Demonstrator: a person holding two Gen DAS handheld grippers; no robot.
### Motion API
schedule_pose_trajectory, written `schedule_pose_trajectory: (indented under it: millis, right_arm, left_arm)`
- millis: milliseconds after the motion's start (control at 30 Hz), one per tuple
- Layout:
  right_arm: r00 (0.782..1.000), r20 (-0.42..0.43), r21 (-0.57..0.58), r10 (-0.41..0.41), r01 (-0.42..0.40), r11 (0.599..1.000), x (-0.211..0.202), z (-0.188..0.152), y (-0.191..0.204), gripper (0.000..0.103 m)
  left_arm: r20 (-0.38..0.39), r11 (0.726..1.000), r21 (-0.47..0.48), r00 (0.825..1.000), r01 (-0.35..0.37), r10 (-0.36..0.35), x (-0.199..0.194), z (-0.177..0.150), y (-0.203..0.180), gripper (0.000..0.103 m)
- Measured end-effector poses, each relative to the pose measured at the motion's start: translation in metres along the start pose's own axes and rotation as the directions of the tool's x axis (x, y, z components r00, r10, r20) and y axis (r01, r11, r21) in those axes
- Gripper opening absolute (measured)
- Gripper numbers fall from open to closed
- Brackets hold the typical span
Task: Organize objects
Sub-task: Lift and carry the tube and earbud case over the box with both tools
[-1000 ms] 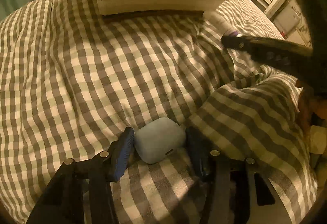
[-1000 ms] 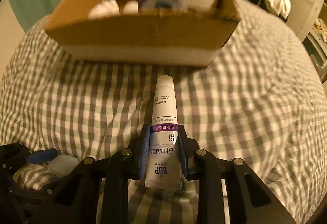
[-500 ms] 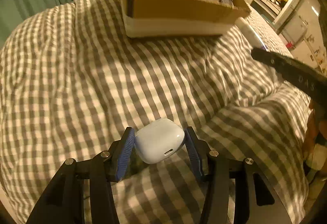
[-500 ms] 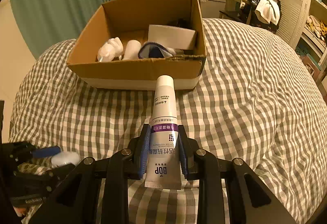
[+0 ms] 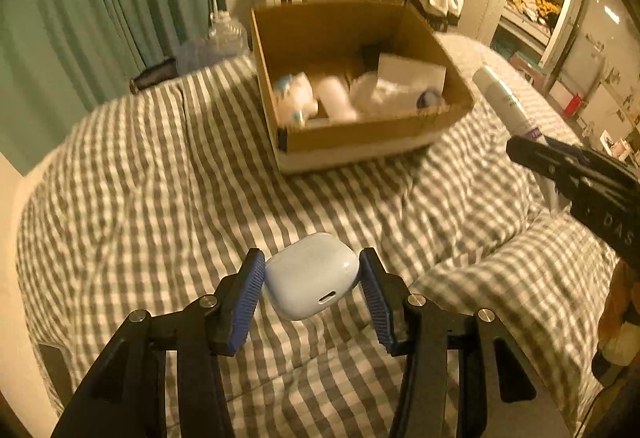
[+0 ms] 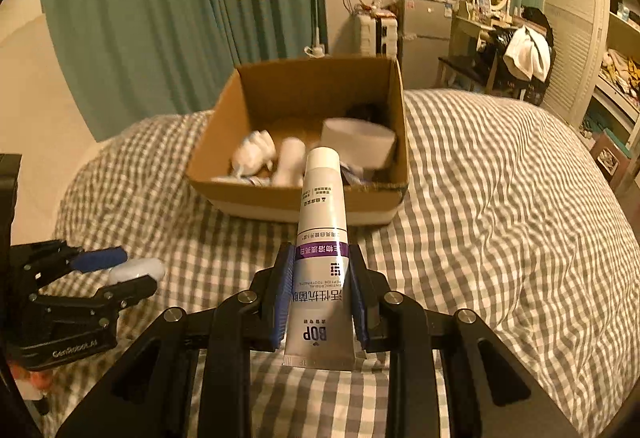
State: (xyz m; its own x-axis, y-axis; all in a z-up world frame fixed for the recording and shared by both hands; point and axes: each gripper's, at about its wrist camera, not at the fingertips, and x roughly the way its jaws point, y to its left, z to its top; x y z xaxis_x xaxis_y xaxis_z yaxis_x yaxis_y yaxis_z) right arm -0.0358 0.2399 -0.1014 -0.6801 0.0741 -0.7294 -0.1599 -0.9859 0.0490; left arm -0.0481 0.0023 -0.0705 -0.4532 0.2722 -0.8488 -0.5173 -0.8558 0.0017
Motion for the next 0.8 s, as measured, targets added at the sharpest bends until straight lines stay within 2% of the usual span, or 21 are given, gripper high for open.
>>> schedule_pose_trajectory:
  millis: [133,167,200,367,500,567,633,700,767,800]
  right_arm:
    - [0.999,0.046,-0.016,0.016,-0.015,1.0,-0.022,0.013,0.006,0.025]
    - [0.998,0.052,-0.02,0.018,-0.017,1.0,-0.025,0.016,0.007,0.025]
    - [0.998,0.063,-0.025,0.025,-0.024,0.999,-0.03,0.02,0.009,0.025]
    - [0.992,0.114,-0.03,0.046,-0.043,0.999,-0.042,0.047,0.012,0.025]
    - [0.992,0.116,-0.029,0.044,-0.041,0.999,-0.037,0.058,0.01,0.025]
    - [0.994,0.098,-0.028,0.045,-0.042,0.999,-0.029,0.055,0.01,0.025]
    - [0.997,0.072,-0.026,0.042,-0.04,0.999,-0.018,0.048,0.009,0.025]
    - [0.999,0.036,-0.025,0.037,-0.036,0.999,-0.003,0.038,0.008,0.026]
    - [0.999,0.007,-0.026,0.035,-0.035,0.999,0.008,0.03,0.006,0.026]
    - [0.999,-0.011,-0.027,0.034,-0.034,0.999,0.015,0.025,0.006,0.026]
  left_arm:
    - [0.056,1.0,0.008,0.998,-0.002,0.002,-0.021,0.017,-0.003,0.045]
    - [0.079,1.0,0.009,0.997,-0.003,0.003,-0.027,0.023,-0.004,0.021]
    - [0.086,1.0,0.005,0.996,-0.021,0.021,-0.031,0.028,-0.004,0.014]
    - [0.112,1.0,0.011,0.994,0.008,-0.009,-0.033,0.058,-0.005,0.008]
    - [0.097,1.0,0.025,0.995,0.017,-0.02,-0.016,0.058,-0.008,0.008]
    - [0.061,0.999,0.029,0.998,0.023,-0.025,0.005,0.049,-0.01,0.011]
    - [0.011,1.0,0.017,1.0,0.017,-0.017,0.026,0.039,-0.011,0.021]
    - [-0.046,1.0,0.006,0.999,0.017,-0.017,0.048,0.026,-0.011,0.048]
    - [-0.085,1.0,0.013,0.996,0.028,-0.027,0.066,0.012,-0.014,0.059]
    - [-0.109,0.999,0.022,0.994,0.033,-0.03,0.075,0.006,-0.016,0.059]
